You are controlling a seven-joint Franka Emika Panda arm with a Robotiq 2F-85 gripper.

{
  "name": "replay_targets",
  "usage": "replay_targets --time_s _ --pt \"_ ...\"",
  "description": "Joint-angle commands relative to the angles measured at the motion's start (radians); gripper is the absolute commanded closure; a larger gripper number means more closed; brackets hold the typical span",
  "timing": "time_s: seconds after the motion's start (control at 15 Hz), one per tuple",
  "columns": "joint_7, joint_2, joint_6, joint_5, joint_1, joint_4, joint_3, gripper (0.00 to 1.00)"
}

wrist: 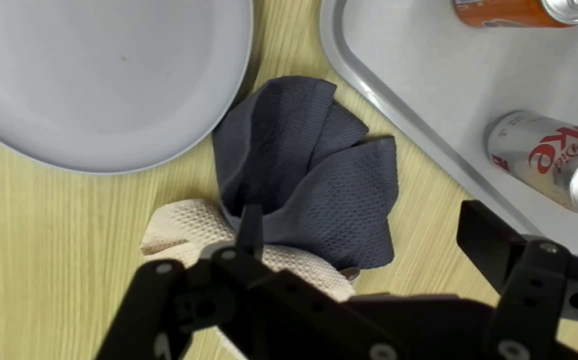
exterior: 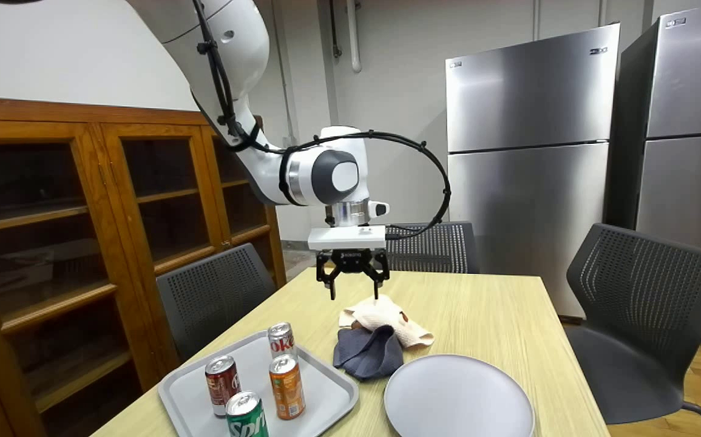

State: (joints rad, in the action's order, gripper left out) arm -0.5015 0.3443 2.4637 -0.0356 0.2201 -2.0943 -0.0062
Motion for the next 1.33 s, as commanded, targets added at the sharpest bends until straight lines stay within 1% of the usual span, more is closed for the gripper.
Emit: replay_targets --time_s 0.0,0.27,0.53,0.8,1.27 --pt "-0.062 -0.054 -0.011 -0.047 -0.001 -0.060 0.043 0.00" --pt "-0.077 -0.082 -0.019 -0.034 -0.028 -0.114 0.064 0.00" --pt "-0.047 -0.088 0.008 0.008 -0.073 -0.171 0.057 0.00" --pt "-0.043 -0.107 0.027 0.032 -0.102 -0.226 0.056 0.00" --pt "-0.031 -0.114 0.031 0.093 -0.127 -0.299 0.052 0.00"
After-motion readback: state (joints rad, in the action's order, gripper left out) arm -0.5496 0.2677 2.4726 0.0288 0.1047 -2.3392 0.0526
